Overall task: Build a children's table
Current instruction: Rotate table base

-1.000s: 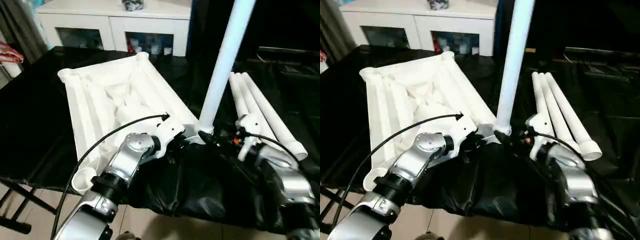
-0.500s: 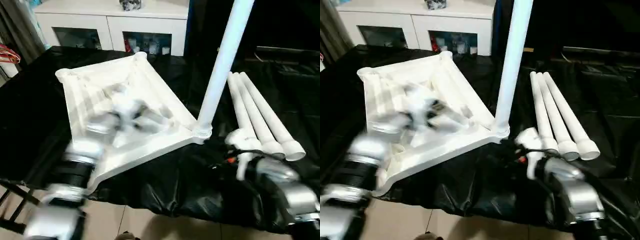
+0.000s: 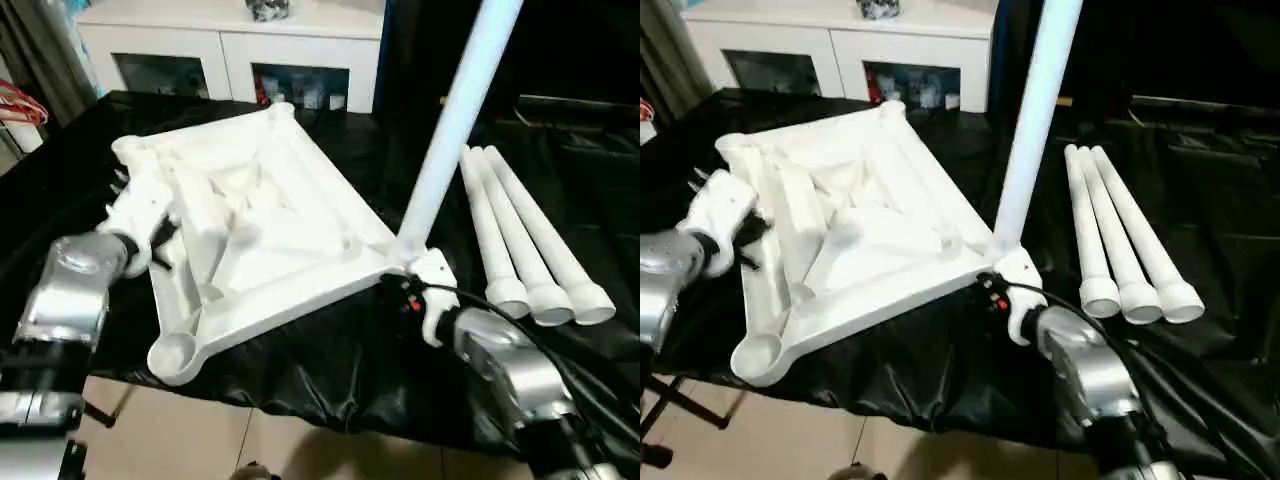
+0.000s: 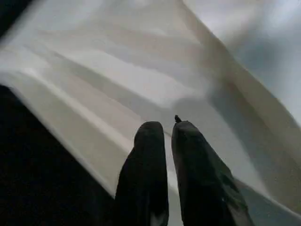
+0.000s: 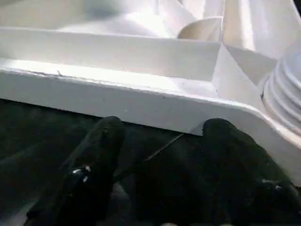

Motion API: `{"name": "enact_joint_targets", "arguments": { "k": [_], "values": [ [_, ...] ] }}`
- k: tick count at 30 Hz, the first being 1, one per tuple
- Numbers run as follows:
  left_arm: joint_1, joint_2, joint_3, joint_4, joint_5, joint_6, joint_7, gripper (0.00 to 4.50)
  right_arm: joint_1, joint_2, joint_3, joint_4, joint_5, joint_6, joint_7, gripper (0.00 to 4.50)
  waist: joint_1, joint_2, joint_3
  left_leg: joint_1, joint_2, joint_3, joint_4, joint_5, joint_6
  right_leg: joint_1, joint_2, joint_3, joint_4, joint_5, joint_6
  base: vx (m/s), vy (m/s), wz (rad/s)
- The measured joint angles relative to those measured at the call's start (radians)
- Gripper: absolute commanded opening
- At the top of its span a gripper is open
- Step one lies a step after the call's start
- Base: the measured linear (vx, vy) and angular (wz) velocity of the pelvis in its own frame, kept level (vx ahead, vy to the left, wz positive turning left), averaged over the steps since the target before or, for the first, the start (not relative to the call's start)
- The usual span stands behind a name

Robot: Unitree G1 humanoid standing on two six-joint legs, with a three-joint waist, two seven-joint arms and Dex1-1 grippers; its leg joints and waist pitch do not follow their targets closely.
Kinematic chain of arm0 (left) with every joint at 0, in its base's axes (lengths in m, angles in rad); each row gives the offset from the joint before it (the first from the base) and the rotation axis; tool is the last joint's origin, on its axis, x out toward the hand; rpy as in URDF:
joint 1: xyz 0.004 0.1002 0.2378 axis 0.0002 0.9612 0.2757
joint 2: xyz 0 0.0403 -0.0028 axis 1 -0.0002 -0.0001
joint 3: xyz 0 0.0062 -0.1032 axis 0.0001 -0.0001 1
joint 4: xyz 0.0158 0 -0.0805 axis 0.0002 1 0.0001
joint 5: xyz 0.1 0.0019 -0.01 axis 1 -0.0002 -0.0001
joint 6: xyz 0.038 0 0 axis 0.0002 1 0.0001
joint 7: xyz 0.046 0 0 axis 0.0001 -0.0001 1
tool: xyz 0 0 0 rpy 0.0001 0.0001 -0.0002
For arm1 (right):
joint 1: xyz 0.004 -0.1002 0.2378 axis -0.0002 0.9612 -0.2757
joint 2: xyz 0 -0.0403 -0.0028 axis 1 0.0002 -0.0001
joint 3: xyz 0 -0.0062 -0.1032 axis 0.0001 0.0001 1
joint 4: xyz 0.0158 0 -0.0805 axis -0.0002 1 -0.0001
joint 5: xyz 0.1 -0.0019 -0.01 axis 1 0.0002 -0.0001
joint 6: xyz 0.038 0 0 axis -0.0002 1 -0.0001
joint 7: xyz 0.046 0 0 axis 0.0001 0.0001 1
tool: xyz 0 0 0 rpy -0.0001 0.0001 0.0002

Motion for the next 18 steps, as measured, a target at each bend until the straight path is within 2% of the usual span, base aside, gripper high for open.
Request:
{"name": "enact_joint_targets", "arguments": {
  "k": [3, 6, 8, 11, 18],
  "values": [
    [0.009, 0.022, -0.042, 0.0, 0.002, 0.0, -0.057, 0.06, -0.023, 0.01, 0.004, 0.053, -0.013, -0.005, -0.03, 2.58, 0.0, 0.004, 0.001, 0.0, 0.0, 0.0, 0.0, 0.0, 0.0, 0.0, 0.0, 0.0, 0.001, 0.0, 0.0, 0.0, 0.0, 0.0],
    [0.008, 0.047, -0.064, -0.002, 0.003, -0.003, -0.1, 0.02, -0.043, 0.016, 0.003, 0.091, -0.03, -0.021, -0.047, 2.49, -0.002, 0.009, 0.0, 0.0, 0.0, 0.0, 0.0, 0.0, 0.0, 0.0, 0.0, 0.001, 0.001, 0.0, 0.0, 0.0, 0.0, 0.0],
    [0.008, 0.076, -0.099, -0.014, 0.015, -0.004, -0.142, 0.0, -0.064, 0.018, 0.002, 0.127, -0.04, -0.037, -0.066, 2.16, -0.002, 0.01, 0.0, 0.001, 0.0, 0.0, 0.0, 0.0, 0.0, 0.0, 0.0, 0.001, 0.001, 0.0, 0.0, 0.0, 0.0, 0.0],
    [0.009, 0.108, -0.135, -0.042, 0.024, 0.008, -0.198, 0.0, -0.085, 0.02, 0.001, 0.163, -0.044, -0.05, -0.077, 1.97, -0.003, 0.012, -0.001, 0.002, 0.0, 0.0, 0.0, 0.0, 0.0, 0.0, 0.0, 0.001, 0.002, 0.0, 0.0, 0.0, 0.0, 0.0],
    [0.005, 0.124, -0.14, -0.037, 0.025, 0.01, -0.199, 0.0, -0.11, 0.03, 0.001, 0.215, -0.047, -0.083, -0.081, 1.39, -0.013, 0.013, -0.001, 0.002, 0.0, 0.0, 0.0, 0.001, -0.002, 0.0, 0.0, 0.001, 0.004, 0.0, -0.001, 0.0, 0.0, 0.0]
  ]
}}
